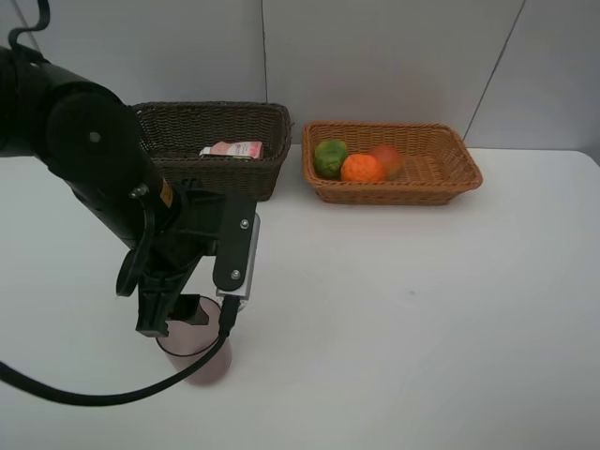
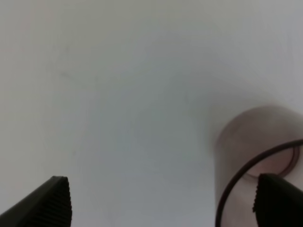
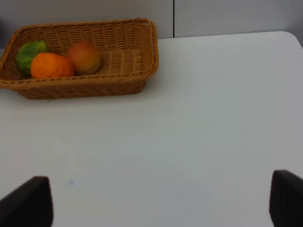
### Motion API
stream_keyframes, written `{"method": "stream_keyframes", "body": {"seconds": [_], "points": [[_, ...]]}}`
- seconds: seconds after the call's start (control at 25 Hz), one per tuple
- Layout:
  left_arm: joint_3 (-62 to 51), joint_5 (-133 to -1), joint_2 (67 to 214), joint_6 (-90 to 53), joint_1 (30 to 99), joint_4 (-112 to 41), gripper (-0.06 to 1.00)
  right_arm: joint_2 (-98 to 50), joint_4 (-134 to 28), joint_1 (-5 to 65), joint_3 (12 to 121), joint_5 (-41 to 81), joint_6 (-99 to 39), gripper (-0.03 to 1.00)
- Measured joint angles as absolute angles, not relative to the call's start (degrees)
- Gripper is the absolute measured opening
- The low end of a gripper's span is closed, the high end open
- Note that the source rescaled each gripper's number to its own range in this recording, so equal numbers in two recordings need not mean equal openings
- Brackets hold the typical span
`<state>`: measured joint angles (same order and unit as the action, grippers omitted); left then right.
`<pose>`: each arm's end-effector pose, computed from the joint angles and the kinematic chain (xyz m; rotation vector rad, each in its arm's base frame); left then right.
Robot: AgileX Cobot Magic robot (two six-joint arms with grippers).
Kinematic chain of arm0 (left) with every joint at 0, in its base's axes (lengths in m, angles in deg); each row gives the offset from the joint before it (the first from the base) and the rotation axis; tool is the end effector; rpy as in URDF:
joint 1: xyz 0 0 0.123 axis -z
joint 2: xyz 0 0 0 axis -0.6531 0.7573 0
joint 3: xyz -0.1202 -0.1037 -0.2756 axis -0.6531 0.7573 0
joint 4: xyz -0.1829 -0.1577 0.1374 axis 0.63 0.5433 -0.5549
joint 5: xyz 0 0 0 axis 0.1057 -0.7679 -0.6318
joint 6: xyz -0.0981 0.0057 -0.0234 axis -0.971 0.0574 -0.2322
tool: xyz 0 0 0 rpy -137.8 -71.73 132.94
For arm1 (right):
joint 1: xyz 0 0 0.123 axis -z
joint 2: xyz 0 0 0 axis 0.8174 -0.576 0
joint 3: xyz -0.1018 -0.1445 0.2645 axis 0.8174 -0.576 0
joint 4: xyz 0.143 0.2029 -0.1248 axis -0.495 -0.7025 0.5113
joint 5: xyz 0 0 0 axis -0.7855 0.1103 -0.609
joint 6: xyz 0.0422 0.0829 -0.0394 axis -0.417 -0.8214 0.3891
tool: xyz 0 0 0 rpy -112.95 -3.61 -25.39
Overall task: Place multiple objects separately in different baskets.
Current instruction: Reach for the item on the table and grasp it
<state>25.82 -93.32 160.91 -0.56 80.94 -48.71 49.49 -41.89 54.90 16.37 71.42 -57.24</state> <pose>0.2419 -0.2050 0.1753 2.0181 1.9466 0.0401 -0.0095 -0.0050 0.2923 0.0873 2.0137 -0.0157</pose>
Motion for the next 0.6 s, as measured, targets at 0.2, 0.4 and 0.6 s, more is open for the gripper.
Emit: {"method": "stream_keyframes", "body": {"seconds": [0.2, 0.4, 0.6], "points": [[25.9, -93.9, 164.9, -0.4, 80.9, -48.1, 1.00, 49.5, -41.9, 54.9, 16.4, 71.4, -57.2, 1.00], [26.0, -93.5, 168.9, -0.4, 80.9, -48.0, 0.99, 49.5, -41.9, 54.9, 16.4, 71.4, -57.2, 1.00], [26.0, -91.9, 169.9, -0.4, 80.9, -48.0, 0.88, 49.5, -41.9, 54.9, 16.4, 71.4, -57.2, 1.00]]}}
